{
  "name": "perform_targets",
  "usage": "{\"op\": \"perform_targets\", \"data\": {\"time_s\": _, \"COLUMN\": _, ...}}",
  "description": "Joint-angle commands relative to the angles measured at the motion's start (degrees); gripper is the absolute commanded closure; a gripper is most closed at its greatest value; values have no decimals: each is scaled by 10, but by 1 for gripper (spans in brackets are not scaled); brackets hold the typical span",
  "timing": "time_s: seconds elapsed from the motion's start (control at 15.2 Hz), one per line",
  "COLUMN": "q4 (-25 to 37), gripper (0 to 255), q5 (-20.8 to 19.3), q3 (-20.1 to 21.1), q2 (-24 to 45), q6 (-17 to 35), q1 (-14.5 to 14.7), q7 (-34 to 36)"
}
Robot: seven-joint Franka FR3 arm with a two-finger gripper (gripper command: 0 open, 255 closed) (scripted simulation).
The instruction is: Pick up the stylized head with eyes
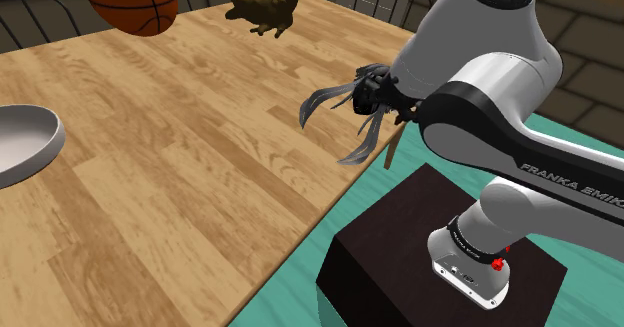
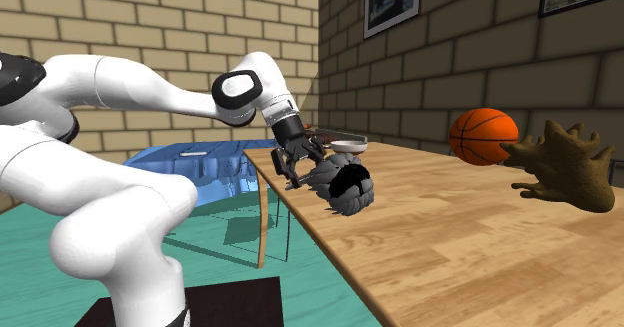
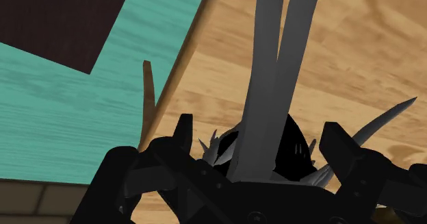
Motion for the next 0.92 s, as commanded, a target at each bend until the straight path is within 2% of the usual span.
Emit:
{"op": "perform_targets", "data": {"time_s": 0.0, "q4": -5, "gripper": 0, "q5": 2, "q3": 3, "q2": 1, "q6": 6, "q1": 1, "q7": 1}}
{"op": "perform_targets", "data": {"time_s": 0.07, "q4": -4, "gripper": 255, "q5": 2, "q3": 3, "q2": 1, "q6": 5, "q1": 1, "q7": 1}}
{"op": "perform_targets", "data": {"time_s": 0.66, "q4": -5, "gripper": 255, "q5": 2, "q3": 3, "q2": 1, "q6": 6, "q1": 1, "q7": 1}}
{"op": "perform_targets", "data": {"time_s": 0.86, "q4": 15, "gripper": 255, "q5": -7, "q3": -10, "q2": 0, "q6": -14, "q1": -5, "q7": -5}}
